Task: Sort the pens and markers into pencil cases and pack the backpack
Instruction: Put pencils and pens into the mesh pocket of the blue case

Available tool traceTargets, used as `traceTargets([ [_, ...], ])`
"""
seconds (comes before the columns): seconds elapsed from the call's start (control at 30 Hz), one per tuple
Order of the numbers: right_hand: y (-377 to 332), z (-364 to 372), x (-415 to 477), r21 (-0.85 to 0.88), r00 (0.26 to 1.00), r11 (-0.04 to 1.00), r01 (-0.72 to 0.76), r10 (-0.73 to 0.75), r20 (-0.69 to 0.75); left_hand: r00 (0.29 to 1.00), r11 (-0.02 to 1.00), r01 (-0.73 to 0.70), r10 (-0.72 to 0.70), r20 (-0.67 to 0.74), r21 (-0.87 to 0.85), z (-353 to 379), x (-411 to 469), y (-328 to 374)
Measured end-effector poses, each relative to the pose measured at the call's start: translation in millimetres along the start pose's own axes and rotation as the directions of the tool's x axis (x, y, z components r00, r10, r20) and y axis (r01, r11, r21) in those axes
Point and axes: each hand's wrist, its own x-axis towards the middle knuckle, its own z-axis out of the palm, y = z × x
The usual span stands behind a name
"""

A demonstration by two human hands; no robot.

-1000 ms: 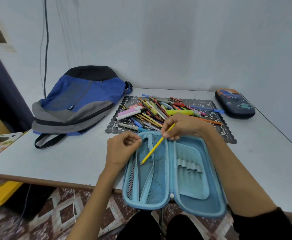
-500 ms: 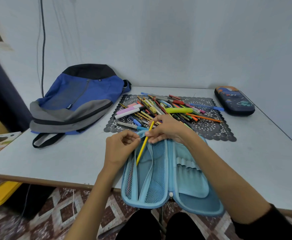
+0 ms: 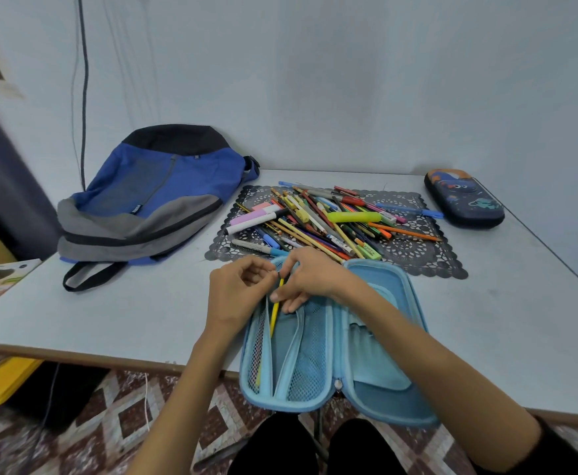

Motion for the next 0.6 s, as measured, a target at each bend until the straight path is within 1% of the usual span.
traceTargets([
  [0.07, 0, 4, 3, -0.108, 0.999, 0.994, 0.029, -0.032, -0.021, 1.000, 1.000, -0.006, 0.006, 0.004, -0.003, 0, 0, -1],
  [0.1, 1, 5, 4, -0.120, 0.999, 0.992, 0.037, -0.041, -0.030, 1.000, 1.000, -0.007, 0.007, 0.006, -0.008, -1, 0, -2],
  [0.17, 1, 5, 4, -0.069, 0.999, 0.997, 0.040, -0.041, -0.015, 1.000, 1.000, -0.006, 0.007, 0.001, -0.015, -1, 1, -3],
  [0.23, 2, 2, 3, 0.041, 0.999, 0.999, 0.023, -0.025, 0.042, 1.000, 1.000, -0.008, 0.008, -0.012, -0.019, 0, 1, -3],
  [0.3, 0, -2, 2, 0.105, 0.996, 0.994, -0.005, -0.004, 0.088, 1.000, 1.000, -0.015, 0.014, -0.015, -0.018, 0, 1, -4],
  [0.37, -3, -9, 0, 0.094, 0.996, 0.996, -0.007, -0.002, 0.093, 1.000, 1.000, -0.011, 0.011, -0.017, -0.017, 1, 1, -5],
  [0.4, -6, -15, 0, 0.069, 0.998, 0.998, 0.013, -0.017, 0.054, 1.000, 1.000, -0.007, 0.007, -0.019, -0.016, 0, 1, -5],
  [0.43, -8, -21, 2, 0.019, 0.999, 0.999, 0.047, -0.046, -0.024, 1.000, 1.000, -0.004, 0.004, -0.021, -0.017, 1, 1, -5],
  [0.47, -10, -29, 4, -0.066, 0.988, 0.995, 0.069, -0.077, -0.135, 1.000, 1.000, -0.003, 0.002, -0.021, -0.020, 1, 1, -5],
  [0.5, -10, -37, 7, -0.189, 0.961, 0.980, 0.057, -0.105, -0.254, 1.000, 1.000, -0.001, 0.000, -0.022, -0.024, 1, 1, -4],
  [0.53, -9, -45, 11, -0.337, 0.926, 0.941, 0.013, -0.139, -0.352, 1.000, 1.000, 0.000, 0.000, -0.022, -0.028, 1, 0, -4],
  [0.57, -8, -52, 15, -0.480, 0.899, 0.876, -0.052, -0.168, -0.404, 1.000, 1.000, -0.001, 0.000, -0.021, -0.030, 1, 0, -4],
  [0.6, -5, -58, 19, -0.591, 0.889, 0.797, -0.121, -0.179, -0.423, 1.000, 1.000, 0.000, 0.000, -0.019, -0.030, 1, 0, -4],
])
